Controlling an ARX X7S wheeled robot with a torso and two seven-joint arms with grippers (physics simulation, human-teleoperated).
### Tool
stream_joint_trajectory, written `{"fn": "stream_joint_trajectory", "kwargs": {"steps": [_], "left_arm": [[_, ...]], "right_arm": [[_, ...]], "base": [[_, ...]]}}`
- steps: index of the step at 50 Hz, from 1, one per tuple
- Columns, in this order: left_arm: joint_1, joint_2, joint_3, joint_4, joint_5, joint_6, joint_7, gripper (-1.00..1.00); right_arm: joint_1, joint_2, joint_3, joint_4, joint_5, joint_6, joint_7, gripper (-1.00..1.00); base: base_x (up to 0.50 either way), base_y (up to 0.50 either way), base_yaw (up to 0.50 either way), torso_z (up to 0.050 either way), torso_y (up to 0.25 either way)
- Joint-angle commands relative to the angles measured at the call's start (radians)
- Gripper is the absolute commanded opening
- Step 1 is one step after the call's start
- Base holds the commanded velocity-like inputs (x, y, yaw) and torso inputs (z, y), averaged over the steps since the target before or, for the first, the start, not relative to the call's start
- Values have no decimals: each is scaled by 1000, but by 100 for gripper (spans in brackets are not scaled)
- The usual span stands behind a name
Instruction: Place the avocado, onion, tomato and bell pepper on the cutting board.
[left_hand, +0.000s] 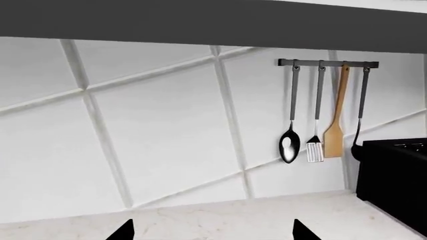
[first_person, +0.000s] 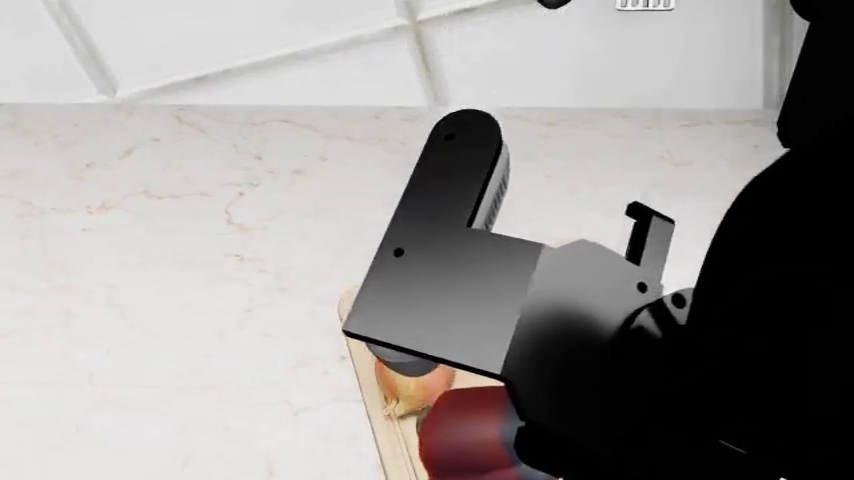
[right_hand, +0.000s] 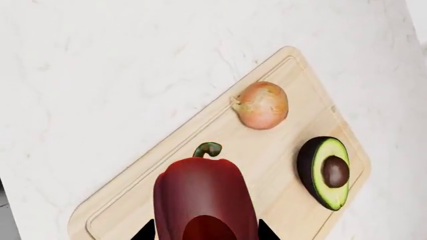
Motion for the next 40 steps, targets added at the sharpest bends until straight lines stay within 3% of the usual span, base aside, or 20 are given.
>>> {"fn": "stream_joint_trajectory", "kwargs": {"steps": [1,32,33,40], "left_arm": [[-11,0,-48,-17,16,-9,39,100],[9,0,-61,-10,17,-2,31,100],[10,0,-61,-10,17,-2,31,100],[11,0,-66,-10,15,-5,31,100]], "right_arm": [[-50,-28,-8,-17,-85,-27,-48,-100],[-107,-33,-68,1,-173,-61,-58,-100],[-106,-31,-67,-4,-171,-60,-63,100],[-92,-27,-69,-16,-153,-53,-63,100]], "base": [[0,0,0,0,0],[0,0,0,0,0],[0,0,0,0,0],[0,0,0,0,0]]}}
